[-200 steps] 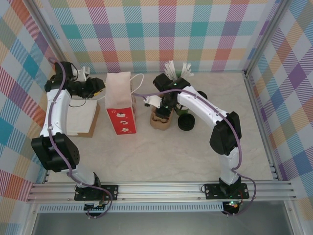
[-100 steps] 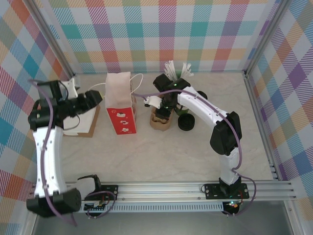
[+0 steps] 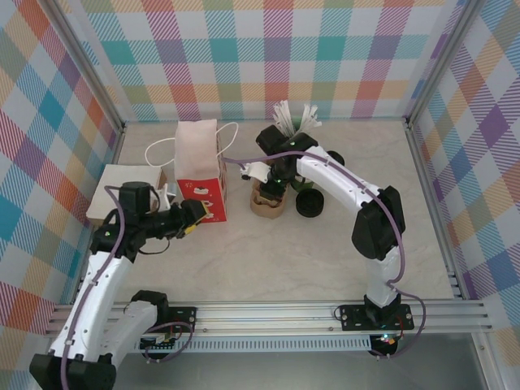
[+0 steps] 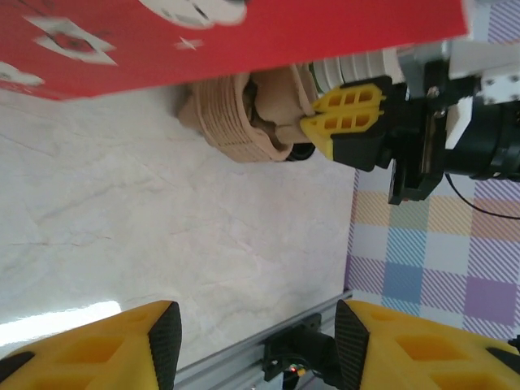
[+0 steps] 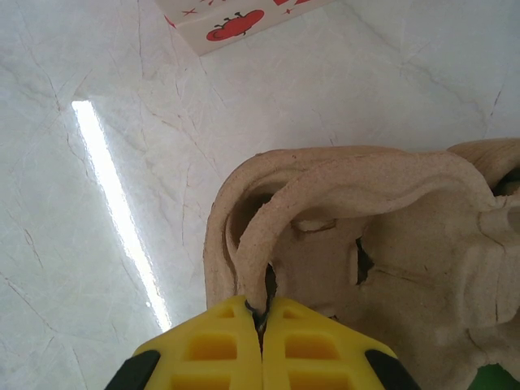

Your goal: Pack the takeout coffee

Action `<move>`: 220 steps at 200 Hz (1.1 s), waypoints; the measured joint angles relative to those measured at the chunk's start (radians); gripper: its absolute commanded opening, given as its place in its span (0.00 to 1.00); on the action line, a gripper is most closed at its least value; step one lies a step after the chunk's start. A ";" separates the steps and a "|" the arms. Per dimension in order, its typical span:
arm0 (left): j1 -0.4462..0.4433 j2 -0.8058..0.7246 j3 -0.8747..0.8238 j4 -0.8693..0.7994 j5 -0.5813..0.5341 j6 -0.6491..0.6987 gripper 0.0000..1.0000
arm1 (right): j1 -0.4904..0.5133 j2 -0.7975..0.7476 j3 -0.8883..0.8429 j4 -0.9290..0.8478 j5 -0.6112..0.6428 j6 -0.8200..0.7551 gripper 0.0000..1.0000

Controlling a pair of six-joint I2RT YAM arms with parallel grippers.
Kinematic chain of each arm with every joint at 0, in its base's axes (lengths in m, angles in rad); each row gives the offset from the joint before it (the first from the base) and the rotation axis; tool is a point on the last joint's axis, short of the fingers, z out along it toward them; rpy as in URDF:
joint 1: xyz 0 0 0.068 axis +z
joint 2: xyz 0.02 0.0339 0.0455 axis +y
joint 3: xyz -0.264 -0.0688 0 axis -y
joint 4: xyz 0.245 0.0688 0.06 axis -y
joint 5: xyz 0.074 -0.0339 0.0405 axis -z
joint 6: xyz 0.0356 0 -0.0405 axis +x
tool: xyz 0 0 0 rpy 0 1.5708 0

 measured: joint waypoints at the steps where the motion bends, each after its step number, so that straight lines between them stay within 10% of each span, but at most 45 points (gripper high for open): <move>1: -0.004 0.000 -0.002 0.005 -0.002 -0.002 0.54 | 0.000 0.000 0.000 0.000 0.000 0.000 0.03; 91: -0.349 0.138 -0.253 0.525 -0.323 -0.377 0.54 | 0.000 -0.013 -0.023 0.016 -0.002 0.018 0.03; 220: -0.418 0.476 -0.246 0.816 -0.475 -0.520 0.57 | 0.001 -0.019 -0.047 0.031 -0.012 0.022 0.03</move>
